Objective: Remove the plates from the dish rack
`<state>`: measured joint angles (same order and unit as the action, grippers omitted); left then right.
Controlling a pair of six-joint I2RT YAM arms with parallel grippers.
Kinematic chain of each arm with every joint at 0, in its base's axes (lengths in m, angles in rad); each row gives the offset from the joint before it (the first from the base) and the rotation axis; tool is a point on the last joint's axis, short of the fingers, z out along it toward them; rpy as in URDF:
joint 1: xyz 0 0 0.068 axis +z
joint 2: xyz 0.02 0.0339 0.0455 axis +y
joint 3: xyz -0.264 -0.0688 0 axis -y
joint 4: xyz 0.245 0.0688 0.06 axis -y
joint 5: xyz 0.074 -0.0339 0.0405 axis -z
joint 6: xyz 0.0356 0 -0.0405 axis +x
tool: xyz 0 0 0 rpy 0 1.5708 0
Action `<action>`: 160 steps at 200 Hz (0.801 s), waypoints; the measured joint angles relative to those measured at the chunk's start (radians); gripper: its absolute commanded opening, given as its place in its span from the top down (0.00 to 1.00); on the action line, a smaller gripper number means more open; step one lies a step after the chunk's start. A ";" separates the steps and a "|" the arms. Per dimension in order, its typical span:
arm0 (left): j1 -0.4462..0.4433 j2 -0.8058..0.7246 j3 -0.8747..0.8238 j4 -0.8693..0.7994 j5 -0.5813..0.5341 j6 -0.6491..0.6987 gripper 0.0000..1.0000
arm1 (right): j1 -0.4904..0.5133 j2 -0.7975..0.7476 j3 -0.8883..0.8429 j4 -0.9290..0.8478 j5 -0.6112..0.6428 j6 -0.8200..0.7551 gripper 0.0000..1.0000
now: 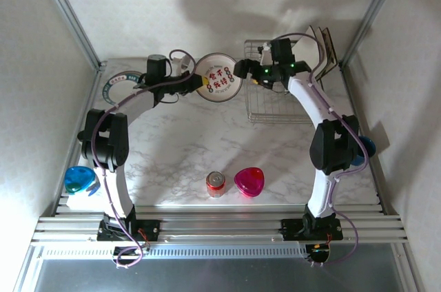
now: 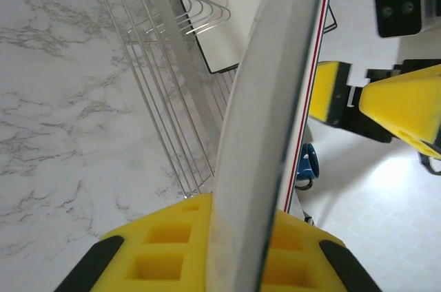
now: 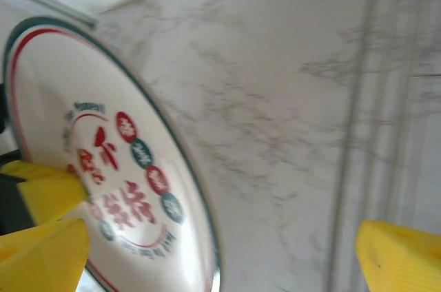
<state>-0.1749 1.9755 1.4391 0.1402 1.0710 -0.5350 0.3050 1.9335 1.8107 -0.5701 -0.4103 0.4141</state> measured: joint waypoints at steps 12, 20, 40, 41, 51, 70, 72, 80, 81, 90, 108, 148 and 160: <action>0.006 0.000 -0.009 0.006 -0.007 -0.001 1.00 | -0.006 0.000 0.053 -0.095 0.086 -0.053 0.01; 0.011 0.000 -0.015 0.011 -0.014 -0.004 1.00 | -0.012 0.000 0.078 -0.143 0.133 -0.082 0.01; 0.026 0.000 -0.027 0.024 -0.033 -0.012 1.00 | -0.031 0.001 0.172 -0.307 0.283 -0.161 0.01; 0.027 0.000 -0.028 0.026 -0.035 -0.012 1.00 | -0.031 0.001 0.172 -0.307 0.283 -0.161 0.01; 0.035 0.000 -0.032 0.031 -0.045 -0.016 1.00 | -0.042 0.002 0.222 -0.379 0.350 -0.193 0.01; 0.055 0.000 -0.038 0.044 -0.060 -0.020 1.00 | -0.066 0.004 0.295 -0.480 0.447 -0.245 0.01; 0.056 0.000 -0.039 0.045 -0.062 -0.021 1.00 | -0.068 0.004 0.298 -0.486 0.452 -0.248 0.01; 0.066 -0.006 -0.046 0.050 -0.070 -0.024 1.00 | -0.079 0.004 0.309 -0.516 0.483 -0.265 0.01; 0.067 -0.006 -0.047 0.050 -0.071 -0.024 1.00 | -0.080 0.004 0.309 -0.518 0.486 -0.267 0.01; 0.078 -0.014 -0.057 0.053 -0.077 -0.029 1.00 | -0.090 0.005 0.310 -0.548 0.516 -0.281 0.01; 0.100 -0.034 -0.080 0.065 -0.092 -0.039 1.00 | -0.102 0.014 0.310 -0.593 0.557 -0.300 0.01; 0.149 -0.105 -0.174 0.140 -0.155 -0.101 1.00 | -0.104 0.030 0.310 -0.639 0.599 -0.330 0.01; 0.175 -0.141 -0.227 0.182 -0.192 -0.140 1.00 | -0.104 0.030 0.310 -0.645 0.601 -0.335 0.01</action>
<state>0.0002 1.8347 1.2125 0.3218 0.8791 -0.6754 0.2012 1.9636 2.1208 -1.2148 0.1909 0.0788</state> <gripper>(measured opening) 0.103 0.990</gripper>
